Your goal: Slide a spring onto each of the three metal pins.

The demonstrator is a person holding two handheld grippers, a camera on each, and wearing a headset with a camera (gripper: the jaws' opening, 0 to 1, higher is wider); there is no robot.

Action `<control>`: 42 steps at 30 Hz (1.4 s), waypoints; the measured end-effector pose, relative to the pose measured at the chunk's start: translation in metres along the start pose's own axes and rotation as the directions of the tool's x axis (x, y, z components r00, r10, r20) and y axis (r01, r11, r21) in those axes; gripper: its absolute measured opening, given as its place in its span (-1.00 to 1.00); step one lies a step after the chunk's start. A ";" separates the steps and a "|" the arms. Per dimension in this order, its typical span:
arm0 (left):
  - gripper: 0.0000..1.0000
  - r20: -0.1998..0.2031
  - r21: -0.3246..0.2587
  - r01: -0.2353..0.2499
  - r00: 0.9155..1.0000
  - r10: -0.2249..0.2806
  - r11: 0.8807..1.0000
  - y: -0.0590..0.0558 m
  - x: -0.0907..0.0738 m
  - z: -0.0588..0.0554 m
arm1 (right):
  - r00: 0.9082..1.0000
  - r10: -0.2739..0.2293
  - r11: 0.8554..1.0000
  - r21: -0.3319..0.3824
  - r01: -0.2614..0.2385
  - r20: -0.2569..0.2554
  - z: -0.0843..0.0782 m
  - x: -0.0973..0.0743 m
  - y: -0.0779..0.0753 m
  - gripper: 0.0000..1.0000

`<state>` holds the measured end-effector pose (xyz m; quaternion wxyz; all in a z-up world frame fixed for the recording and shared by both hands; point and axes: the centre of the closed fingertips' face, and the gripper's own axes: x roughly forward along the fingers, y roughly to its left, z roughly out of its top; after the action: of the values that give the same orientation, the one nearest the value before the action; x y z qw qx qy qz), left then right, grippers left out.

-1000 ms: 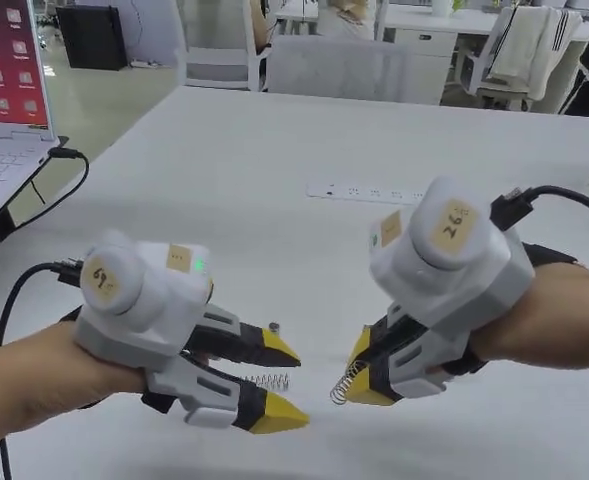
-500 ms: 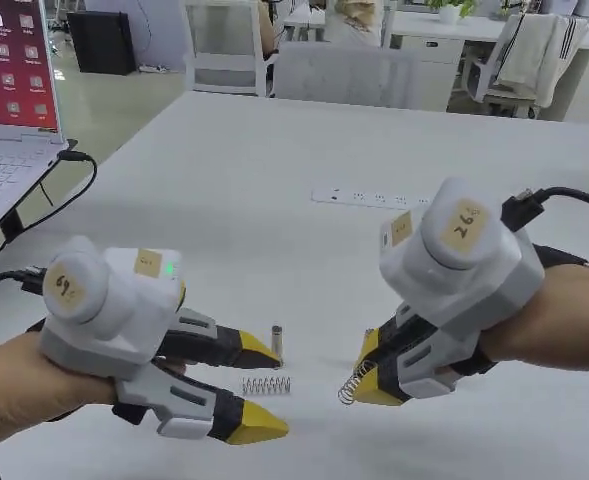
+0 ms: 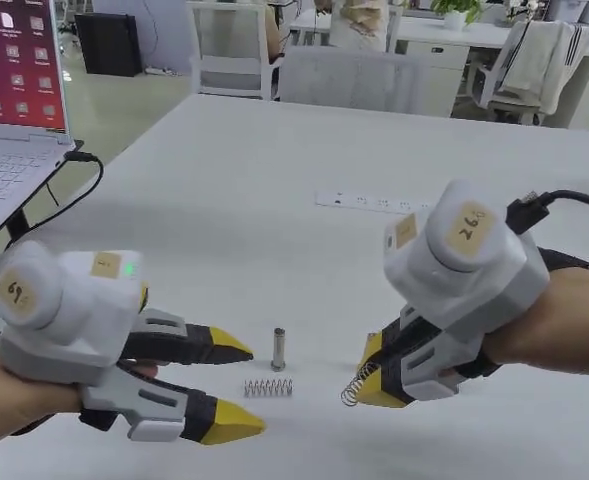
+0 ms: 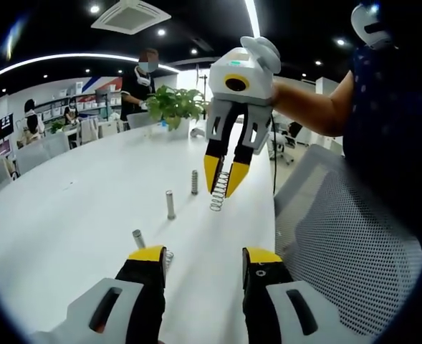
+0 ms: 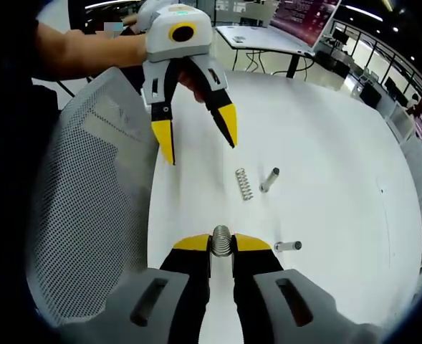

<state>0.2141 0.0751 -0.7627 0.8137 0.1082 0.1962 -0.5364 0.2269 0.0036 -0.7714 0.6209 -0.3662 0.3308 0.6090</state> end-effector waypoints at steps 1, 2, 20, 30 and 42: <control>-0.27 0.005 -0.005 -0.008 1.000 0.008 1.000 0.001 -0.002 -0.001 | 1.000 0.000 1.000 0.000 0.000 0.001 0.001 0.000 0.000 -0.83; -0.27 0.006 -0.007 -0.011 1.000 0.011 1.000 0.002 -0.002 -0.001 | 1.000 0.000 1.000 -0.001 0.000 0.000 0.001 0.000 0.001 -0.83; -0.15 0.070 -0.083 -0.098 0.992 0.103 0.992 0.014 -0.014 -0.009 | 1.000 -0.009 1.000 0.005 0.009 -0.013 -0.001 -0.002 -0.005 -0.83; -0.12 0.103 -0.102 -0.114 0.987 0.125 0.988 0.020 -0.007 -0.004 | 1.000 -0.023 1.000 0.020 0.024 -0.020 -0.006 -0.009 -0.012 -0.83; -0.10 0.110 -0.113 -0.116 0.986 0.128 0.987 0.020 -0.003 -0.004 | 0.999 -0.042 0.999 0.025 0.042 -0.030 -0.008 -0.020 -0.025 -0.83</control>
<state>0.2308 0.0870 -0.7653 0.8597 0.0448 0.1697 -0.4797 0.2514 -0.0129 -0.7568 0.6333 -0.3741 0.3401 0.5860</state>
